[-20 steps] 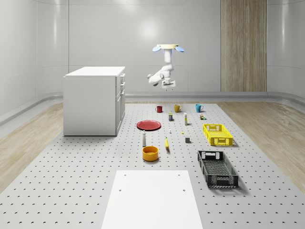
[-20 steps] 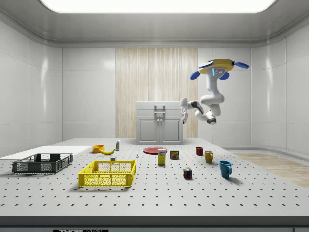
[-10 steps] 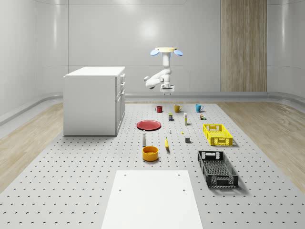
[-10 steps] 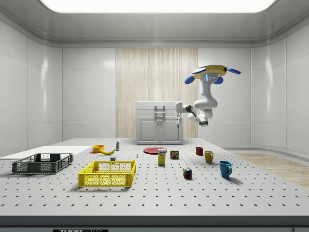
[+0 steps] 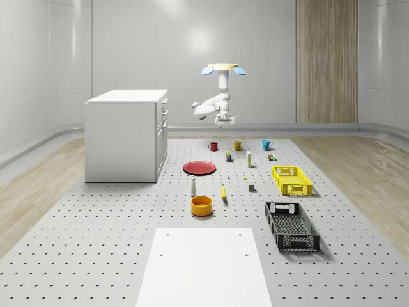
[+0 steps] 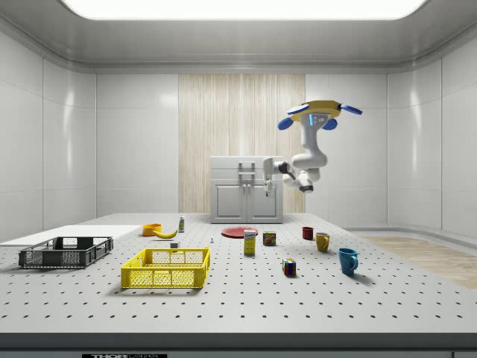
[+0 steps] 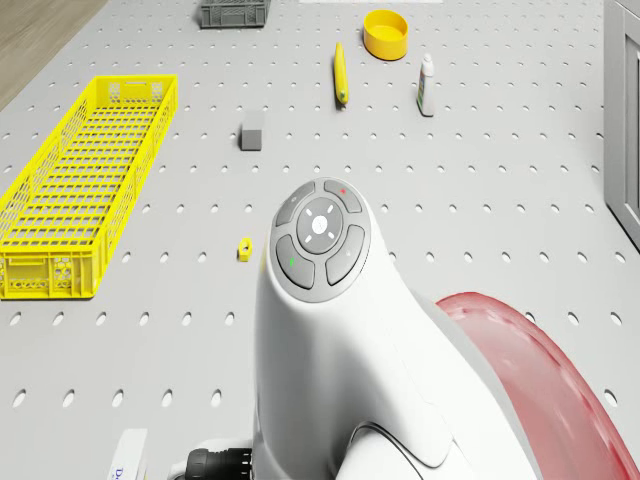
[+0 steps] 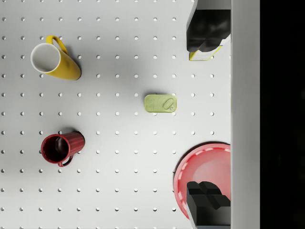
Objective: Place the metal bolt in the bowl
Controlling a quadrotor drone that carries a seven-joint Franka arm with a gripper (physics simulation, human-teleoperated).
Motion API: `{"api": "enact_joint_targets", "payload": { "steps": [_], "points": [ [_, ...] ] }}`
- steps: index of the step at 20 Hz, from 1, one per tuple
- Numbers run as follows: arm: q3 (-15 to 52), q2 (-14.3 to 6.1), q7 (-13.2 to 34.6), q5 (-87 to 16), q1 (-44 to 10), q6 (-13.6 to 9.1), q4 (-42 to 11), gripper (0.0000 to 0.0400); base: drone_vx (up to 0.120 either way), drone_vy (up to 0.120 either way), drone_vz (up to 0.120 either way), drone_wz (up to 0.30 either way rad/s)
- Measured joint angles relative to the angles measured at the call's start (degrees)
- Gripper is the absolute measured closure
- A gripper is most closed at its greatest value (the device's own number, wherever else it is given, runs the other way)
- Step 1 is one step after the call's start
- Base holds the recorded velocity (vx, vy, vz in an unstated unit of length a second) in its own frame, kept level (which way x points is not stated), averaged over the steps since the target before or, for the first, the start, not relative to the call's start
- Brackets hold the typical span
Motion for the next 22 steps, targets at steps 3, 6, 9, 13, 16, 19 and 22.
{"api": "enact_joint_targets", "payload": {
  "steps": [3,6,9,13,16,19,22],
  "points": [
    [0.32,-0.89,0.34,0.46,-0.37,0.77,0.06,0.0,0.12,0.0,0.0,0.0],
    [0.62,-1.77,0.64,0.92,-0.7,1.54,0.12,0.0,0.12,0.0,0.0,0.0],
    [0.89,-2.62,0.93,1.36,-1.0,2.31,0.19,0.0,0.12,0.0,-0.053,0.0],
    [1.23,-3.72,1.28,1.94,-1.38,3.31,0.26,0.0,0.12,0.0,-0.12,0.0],
    [1.47,-4.53,1.52,2.35,-1.64,4.05,0.32,0.0,0.12,0.0,-0.12,0.0],
    [1.69,-5.31,1.75,2.75,-1.88,4.77,0.37,0.0,0.12,0.0,-0.12,0.0],
    [1.9,-6.08,1.97,3.14,-2.12,5.48,0.42,0.0,0.12,0.0,-0.12,0.0]
  ]
}}
